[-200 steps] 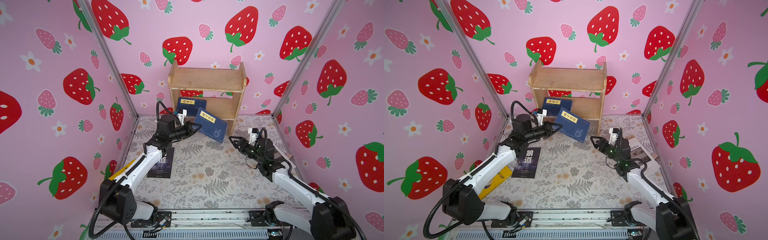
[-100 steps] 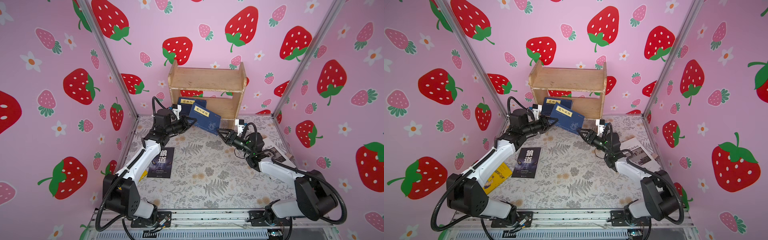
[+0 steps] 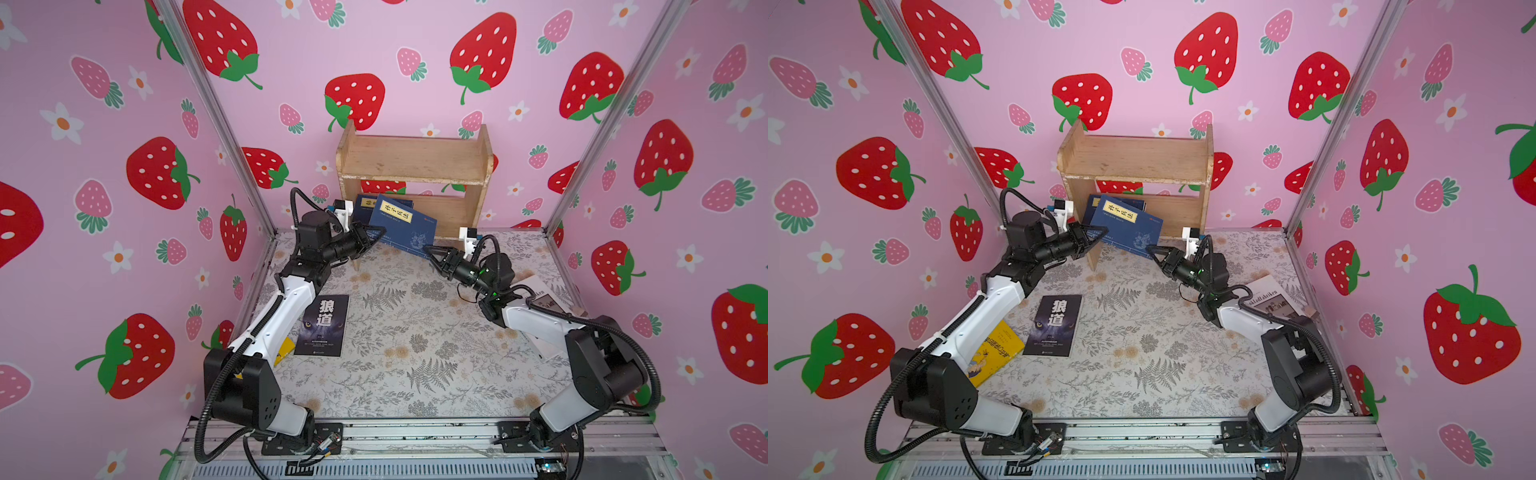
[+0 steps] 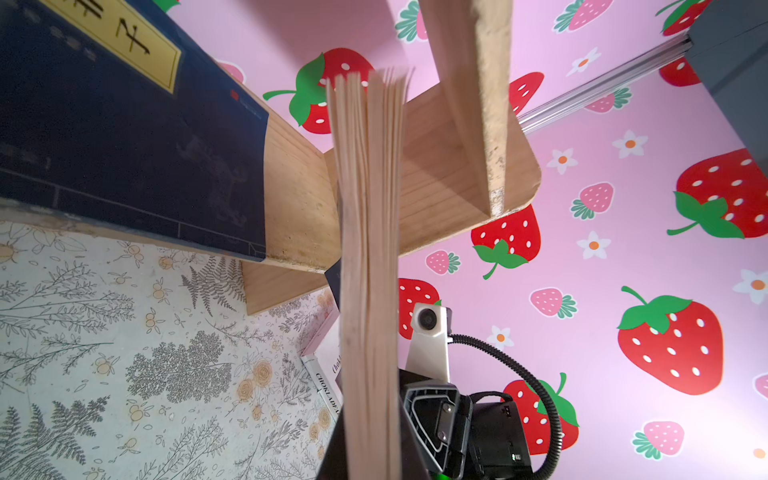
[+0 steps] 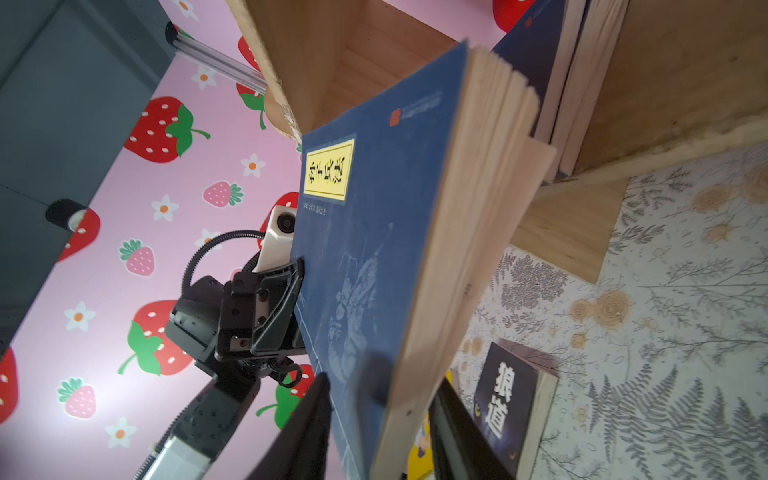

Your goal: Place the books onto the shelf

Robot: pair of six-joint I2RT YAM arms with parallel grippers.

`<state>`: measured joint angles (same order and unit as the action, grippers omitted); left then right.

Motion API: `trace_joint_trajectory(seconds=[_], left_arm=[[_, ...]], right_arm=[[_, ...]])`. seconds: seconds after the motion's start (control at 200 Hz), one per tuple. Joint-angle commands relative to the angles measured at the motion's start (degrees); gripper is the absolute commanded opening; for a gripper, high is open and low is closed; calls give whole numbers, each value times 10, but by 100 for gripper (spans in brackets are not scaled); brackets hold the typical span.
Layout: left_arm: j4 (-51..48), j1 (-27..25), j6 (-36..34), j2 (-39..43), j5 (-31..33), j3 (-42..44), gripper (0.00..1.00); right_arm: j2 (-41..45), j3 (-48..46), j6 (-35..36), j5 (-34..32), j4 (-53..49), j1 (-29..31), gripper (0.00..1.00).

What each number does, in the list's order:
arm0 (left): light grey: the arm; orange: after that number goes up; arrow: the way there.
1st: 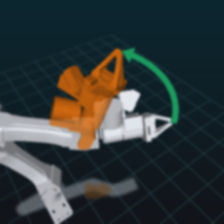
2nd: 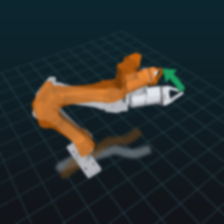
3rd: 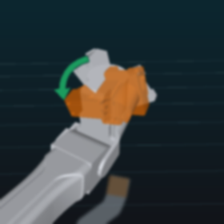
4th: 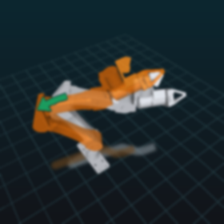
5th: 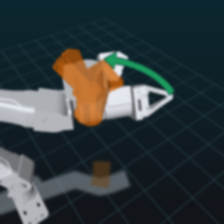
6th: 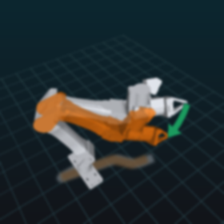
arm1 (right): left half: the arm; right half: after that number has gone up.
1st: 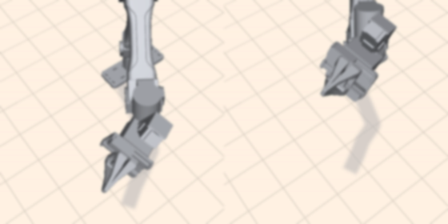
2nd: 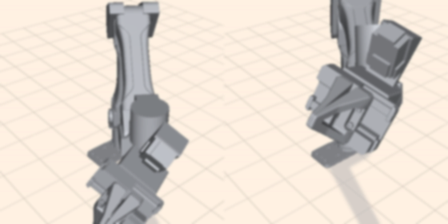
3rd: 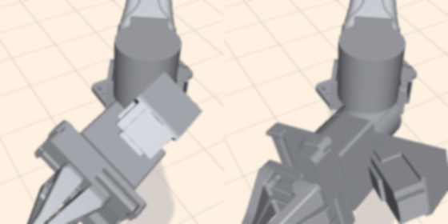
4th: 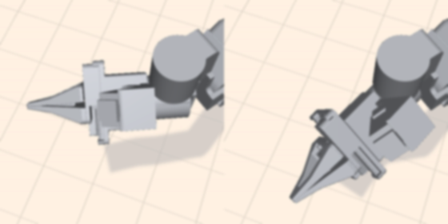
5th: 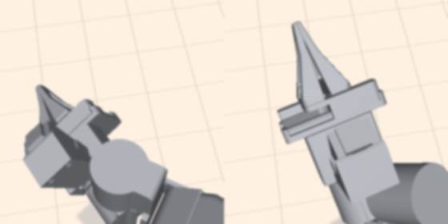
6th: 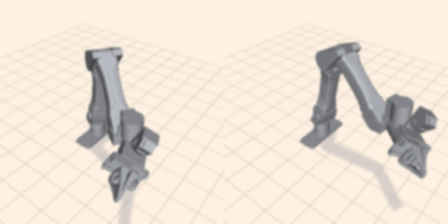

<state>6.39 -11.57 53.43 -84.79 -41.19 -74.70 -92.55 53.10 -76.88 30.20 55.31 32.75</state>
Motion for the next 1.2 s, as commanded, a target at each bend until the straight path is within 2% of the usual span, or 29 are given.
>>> trace_joint_trajectory(seconds=[0.0,0.055,0.165,0.275,0.315,0.355,0.455,0.55,0.64,0.755,0.835,1.015,1.195], left_arm=[[43,9,6,-4,-27,-39,0],[42,13,5,-9,-30,-44,0],[41,22,9,-25,-45,-57,0],[31,31,8,-37,-40,-68,0],[23,31,0,-35,-29,-68,4],[19,33,-6,-33,-17,-64,14],[-5,42,-24,-23,7,-64,46],[-70,63,-56,-4,50,-68,61],[-124,86,-88,27,102,-57,69],[-157,120,-110,72,147,-26,73],[-167,143,-115,98,161,-4,74],[-185,179,-122,138,166,30,76],[-200,187,-134,166,172,63,76]], right_arm=[[-16,32,-19,-10,35,7,24],[-26,40,-20,-21,34,7,16],[-49,61,-23,-40,27,8,6],[-75,81,-30,-57,30,8,3],[-84,90,-32,-65,31,9,2],[-93,100,-30,-72,30,9,0],[-107,134,3,-110,-8,10,0],[-117,173,46,-148,-64,13,0],[-134,205,61,-162,-82,13,0],[-165,263,84,-161,-125,13,0],[-191,308,98,-135,-156,13,0],[-217,364,149,-110,-227,11,0],[-224,393,188,-81,-267,5,0]])
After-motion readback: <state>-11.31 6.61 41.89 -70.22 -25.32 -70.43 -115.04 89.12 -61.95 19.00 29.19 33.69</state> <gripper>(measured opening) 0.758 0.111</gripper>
